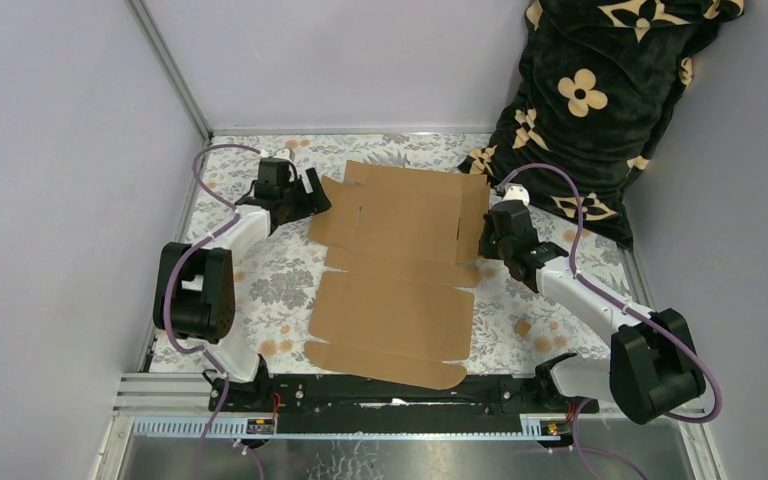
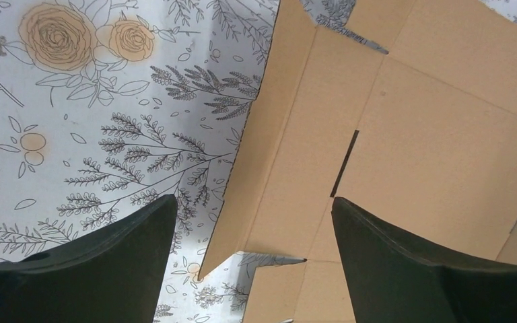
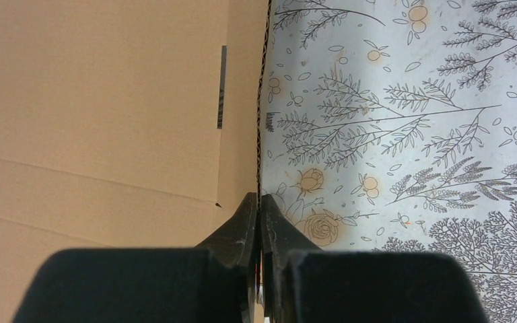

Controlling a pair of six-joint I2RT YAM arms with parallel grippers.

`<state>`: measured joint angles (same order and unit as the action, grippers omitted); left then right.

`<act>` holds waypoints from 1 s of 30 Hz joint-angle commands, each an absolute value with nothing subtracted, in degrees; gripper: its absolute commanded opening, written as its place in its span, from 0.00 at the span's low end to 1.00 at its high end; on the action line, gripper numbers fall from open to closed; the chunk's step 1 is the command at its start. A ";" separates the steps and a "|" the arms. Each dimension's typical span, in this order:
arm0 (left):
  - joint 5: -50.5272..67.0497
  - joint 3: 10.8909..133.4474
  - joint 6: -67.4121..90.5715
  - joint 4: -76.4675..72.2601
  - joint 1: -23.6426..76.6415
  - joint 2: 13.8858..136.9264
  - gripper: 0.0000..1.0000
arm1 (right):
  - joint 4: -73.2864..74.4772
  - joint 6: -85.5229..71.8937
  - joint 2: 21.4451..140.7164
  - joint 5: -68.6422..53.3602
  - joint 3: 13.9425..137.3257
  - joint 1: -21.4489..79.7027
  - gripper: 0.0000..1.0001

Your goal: Fold the paper box

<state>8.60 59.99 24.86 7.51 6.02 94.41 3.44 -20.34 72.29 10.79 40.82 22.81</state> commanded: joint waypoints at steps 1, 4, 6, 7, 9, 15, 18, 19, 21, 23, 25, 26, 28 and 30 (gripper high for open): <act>8.93 60.36 24.52 3.83 6.50 96.88 0.91 | -1.11 -20.09 71.90 8.62 40.65 22.15 0.00; 9.23 61.36 24.78 3.69 6.84 98.69 0.90 | -1.33 -20.13 72.77 7.52 41.16 22.15 0.00; 9.10 61.79 24.76 3.46 7.41 99.78 0.88 | -1.44 -20.01 73.07 7.26 41.15 22.15 0.00; 9.00 62.08 24.85 3.43 7.73 100.43 0.87 | -1.54 -19.98 73.13 7.28 41.01 22.15 0.00; 9.06 62.48 25.00 3.26 8.26 101.40 0.81 | -1.77 -20.00 73.19 7.08 40.68 22.15 0.00; 7.07 62.97 24.89 3.08 10.78 101.33 0.50 | -1.65 -19.85 73.14 6.90 40.98 22.00 0.00; 5.83 62.53 24.64 3.00 11.69 100.04 0.37 | -1.22 -19.47 73.04 7.02 41.58 21.91 0.00; 5.44 62.41 24.49 3.05 11.89 99.59 0.34 | -1.11 -19.36 72.99 6.99 41.81 21.84 0.00; 3.95 62.10 24.50 3.24 12.31 98.80 0.31 | -0.85 -19.19 72.80 7.10 42.28 21.72 0.00; 2.34 61.37 24.69 2.97 13.05 97.41 0.26 | -0.56 -19.08 72.48 7.12 42.80 21.50 0.00; 0.46 59.98 24.57 2.11 13.93 95.46 0.24 | -0.33 -19.04 72.13 7.22 43.41 21.32 0.00; -0.50 59.28 24.48 1.59 14.42 94.33 0.23 | -0.34 -18.91 71.96 7.26 43.77 21.26 0.00; -2.87 58.12 24.43 0.78 15.38 92.03 0.22 | -0.34 -18.65 71.81 7.26 44.30 21.14 0.00; -4.00 57.01 24.55 0.27 16.22 89.82 0.22 | -0.32 -18.48 71.82 7.39 44.71 21.09 0.00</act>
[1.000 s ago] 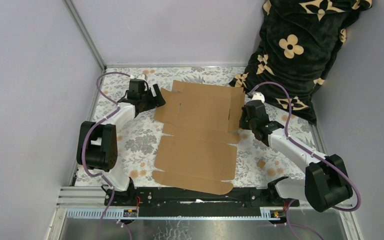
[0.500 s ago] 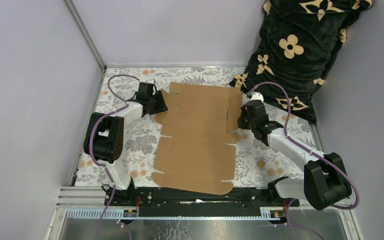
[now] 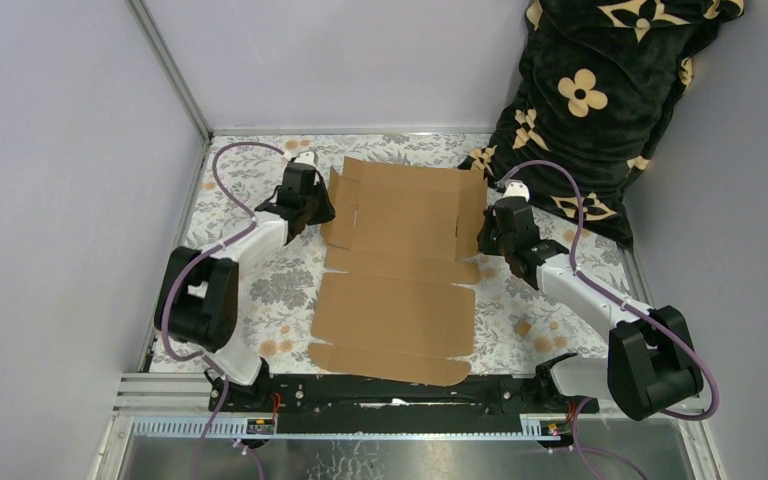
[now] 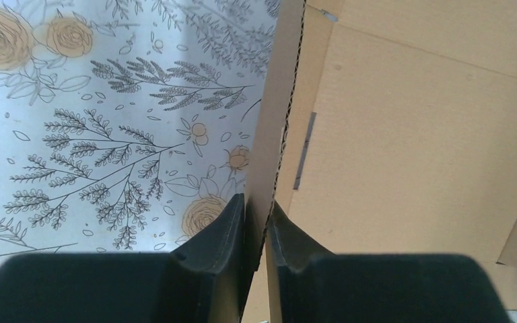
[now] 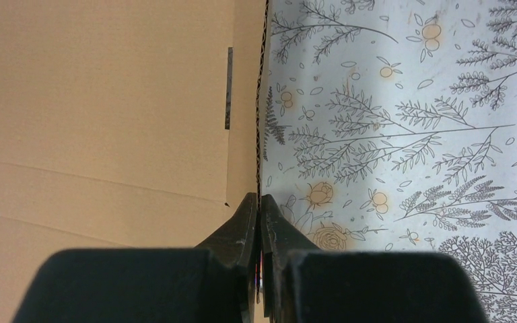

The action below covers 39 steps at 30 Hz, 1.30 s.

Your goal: Fold the paper box

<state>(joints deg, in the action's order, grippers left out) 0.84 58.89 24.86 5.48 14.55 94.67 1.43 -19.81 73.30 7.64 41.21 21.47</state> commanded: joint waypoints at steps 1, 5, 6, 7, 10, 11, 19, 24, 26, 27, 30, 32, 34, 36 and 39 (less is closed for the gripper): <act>-4.56 56.44 24.72 0.26 16.71 88.81 0.21 | -0.30 -18.41 71.71 7.41 44.81 21.09 0.00; -7.49 54.07 25.30 -1.92 19.08 84.57 0.20 | -1.05 -17.68 70.89 7.75 44.63 21.09 0.00; -8.60 53.13 25.31 -2.29 19.95 83.50 0.20 | -1.28 -17.45 70.59 7.90 44.38 21.09 0.00; -9.74 52.22 25.36 -2.82 20.89 82.28 0.20 | -1.70 -17.29 70.13 8.05 43.97 21.14 0.00; -12.89 47.93 25.69 -6.09 23.77 78.16 0.20 | -3.87 -17.14 68.51 9.05 42.07 21.09 0.00; -13.95 46.40 25.94 -7.35 24.71 77.08 0.20 | -4.59 -17.16 67.94 9.45 41.35 21.09 0.00; -19.67 33.12 26.81 -18.20 30.89 67.75 0.16 | -11.34 -19.09 61.38 11.14 33.21 21.18 0.00; -21.66 27.11 26.98 -22.89 33.17 61.83 0.15 | -13.23 -22.45 57.24 14.20 27.02 21.88 0.00; -22.14 25.64 26.82 -23.95 33.90 59.99 0.15 | -13.85 -23.48 55.69 16.14 25.03 22.61 0.00; -22.41 25.01 26.68 -24.37 34.22 59.23 0.15 | -14.10 -23.79 55.11 16.99 24.16 22.85 0.00; -24.03 22.78 26.46 -25.56 35.56 56.79 0.14 | -13.93 -24.70 53.65 19.66 22.72 23.70 0.00; -25.06 20.80 26.72 -26.59 36.28 54.90 0.14 | -13.85 -25.16 52.81 20.82 21.80 24.35 0.00; -25.99 19.21 27.16 -26.81 36.79 53.57 0.13 | -13.60 -25.43 52.36 21.24 21.36 24.79 0.00; -26.70 17.74 27.47 -27.23 37.29 52.05 0.13 | -13.32 -25.62 52.02 21.48 20.99 25.17 0.04; -28.53 16.00 27.44 -26.98 38.55 49.97 0.13 | -11.78 -26.11 50.91 21.50 21.33 25.48 0.13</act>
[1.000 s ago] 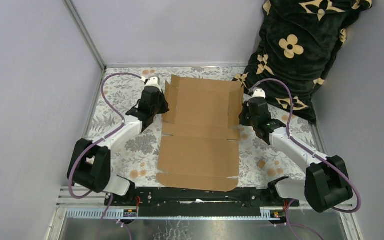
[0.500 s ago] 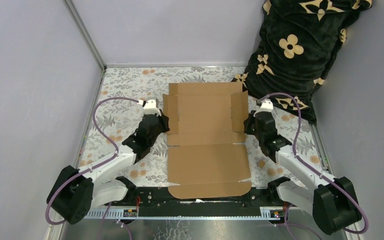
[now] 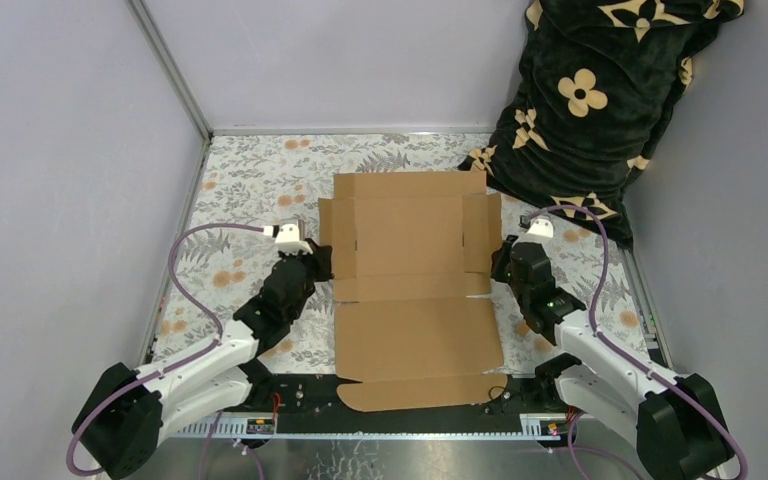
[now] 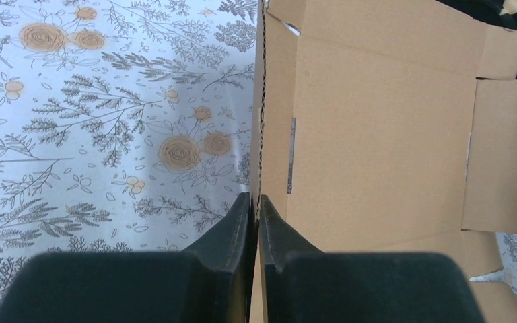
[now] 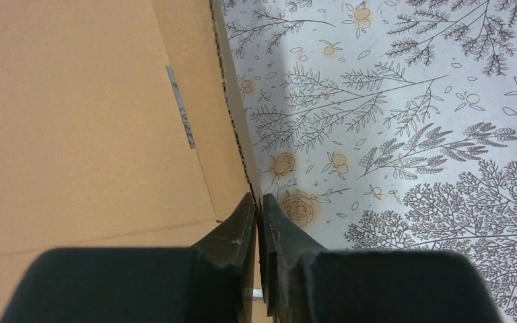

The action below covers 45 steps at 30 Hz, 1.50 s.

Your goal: Fold the paper box

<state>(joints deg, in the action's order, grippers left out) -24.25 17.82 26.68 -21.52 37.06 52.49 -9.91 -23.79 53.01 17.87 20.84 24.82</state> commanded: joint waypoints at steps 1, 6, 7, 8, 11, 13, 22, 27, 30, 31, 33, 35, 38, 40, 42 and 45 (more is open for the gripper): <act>-29.09 15.74 27.30 -26.89 38.88 49.34 0.13 | -10.66 -26.18 50.21 21.42 21.77 25.44 0.19; -31.19 15.31 25.97 -25.84 39.67 46.70 0.13 | -6.39 -23.73 44.99 20.34 26.62 25.49 0.40; -31.47 15.37 25.60 -25.70 39.77 46.25 0.13 | -5.70 -22.67 44.44 19.69 28.28 25.49 0.49; -31.66 15.54 25.17 -25.58 39.88 45.92 0.13 | -5.14 -21.60 44.36 18.58 30.26 25.49 0.53; -32.21 16.13 23.73 -25.00 40.23 45.08 0.13 | -3.32 -17.33 46.42 14.07 37.26 25.49 0.63; -32.40 16.44 22.67 -24.69 40.33 44.46 0.13 | -3.73 -13.79 49.52 8.13 41.63 25.49 0.69; -33.70 18.61 17.55 -22.07 41.10 41.33 0.14 | -0.52 -1.42 73.51 -11.95 63.49 25.25 0.74; -34.07 19.75 15.69 -20.79 42.05 39.77 0.16 | 2.10 4.23 86.71 -20.91 76.45 22.63 0.76; -34.13 20.39 14.60 -20.61 42.73 39.56 0.17 | 6.14 4.31 95.49 -30.47 86.49 19.34 0.76; -34.18 20.73 14.33 -20.45 42.85 39.68 0.17 | 7.56 4.61 98.32 -33.82 90.93 18.16 0.76; -34.15 21.42 14.04 -20.18 42.91 40.16 0.17 | 10.61 5.52 103.94 -39.63 97.36 16.66 0.76; -33.96 22.42 13.68 -19.77 43.05 40.98 0.17 | 12.86 6.34 109.49 -45.57 102.98 15.35 0.76; -34.17 24.36 12.83 -18.52 43.13 42.24 0.17 | 13.74 7.08 117.40 -54.18 109.15 13.67 0.77; -34.15 25.94 12.28 -17.45 43.18 42.39 0.17 | 13.20 6.63 121.27 -57.88 111.91 12.64 0.77; -33.98 27.58 11.48 -16.03 43.28 42.64 0.17 | 12.12 5.17 124.76 -61.52 114.69 11.72 0.78; -33.45 30.48 10.14 -13.74 43.36 43.86 0.17 | 10.78 3.30 129.48 -65.97 118.45 11.25 0.78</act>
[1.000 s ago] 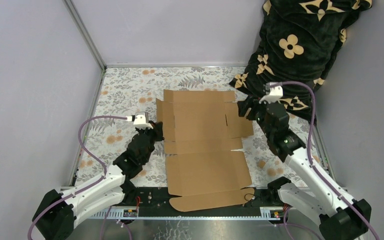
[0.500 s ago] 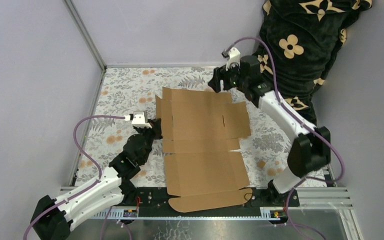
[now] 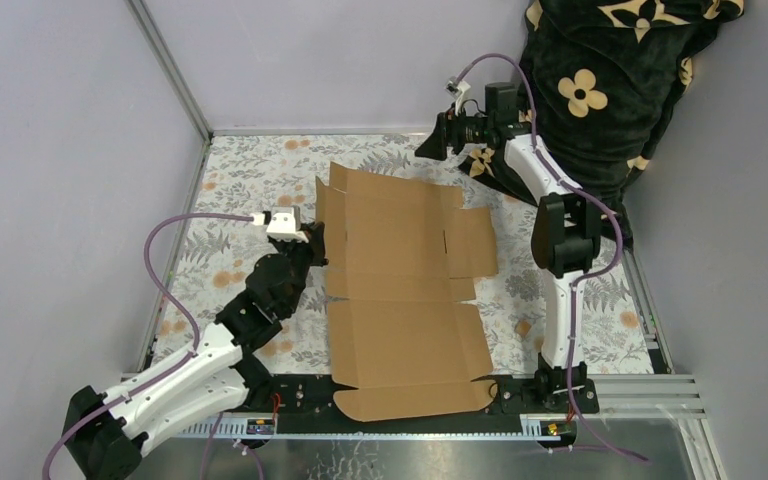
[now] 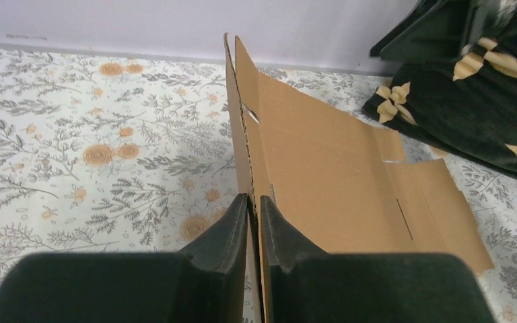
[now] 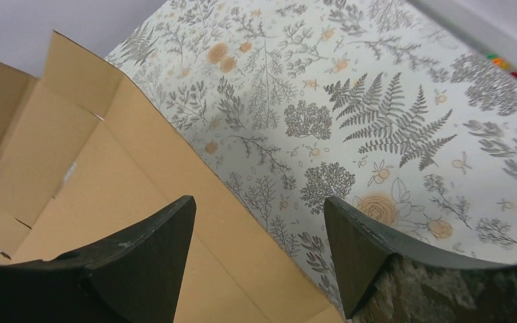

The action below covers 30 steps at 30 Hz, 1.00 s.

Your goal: Fold the paper box

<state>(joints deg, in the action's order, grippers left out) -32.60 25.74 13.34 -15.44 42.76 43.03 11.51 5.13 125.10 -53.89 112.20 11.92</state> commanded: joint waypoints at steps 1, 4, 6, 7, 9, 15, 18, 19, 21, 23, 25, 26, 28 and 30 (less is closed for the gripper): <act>-33.36 31.19 9.69 -13.30 43.38 44.39 0.17 | 9.91 2.47 130.70 -66.65 119.21 11.29 0.78; -32.93 32.94 8.43 -12.64 43.51 46.00 0.17 | 3.86 -2.37 133.55 -69.33 119.06 11.32 0.78; -32.95 34.31 7.47 -11.97 43.53 47.24 0.17 | -2.70 -6.17 134.70 -70.71 117.69 11.30 0.78; -32.96 35.05 6.92 -11.69 43.55 47.76 0.17 | -5.68 -8.13 135.20 -71.46 117.10 11.26 0.78; -33.00 36.13 5.66 -11.61 43.59 48.59 0.18 | -12.54 -13.38 136.20 -73.73 115.92 11.34 0.78; -32.69 39.39 3.09 -11.03 43.51 52.17 0.18 | -36.62 -32.69 139.16 -79.24 111.65 11.35 0.78; -31.92 40.88 2.84 -10.69 43.54 53.16 0.18 | -47.01 -41.81 141.57 -80.72 111.91 11.41 0.78; -31.81 41.65 2.55 -10.50 43.58 53.41 0.18 | -50.86 -45.51 142.58 -81.23 112.39 11.46 0.77; -31.30 42.82 1.85 -10.25 43.58 53.99 0.18 | -58.55 -52.30 144.61 -81.83 113.21 11.43 0.77; -30.40 44.09 1.16 -9.91 43.55 54.53 0.18 | -63.05 -56.47 145.93 -82.14 113.54 11.51 0.76; -29.52 45.53 0.45 -9.73 43.53 55.17 0.19 | -63.82 -56.99 146.37 -82.23 113.08 11.60 0.76; -28.95 46.27 0.36 -9.42 43.57 55.52 0.19 | -63.94 -56.89 146.42 -82.22 112.81 11.68 0.76; -27.54 47.77 0.35 -8.74 43.52 56.17 0.19 | -64.33 -56.80 146.56 -82.01 112.24 11.69 0.75; -26.17 49.26 0.35 -7.65 43.53 56.56 0.19 | -64.29 -56.77 146.76 -81.64 112.30 11.77 0.75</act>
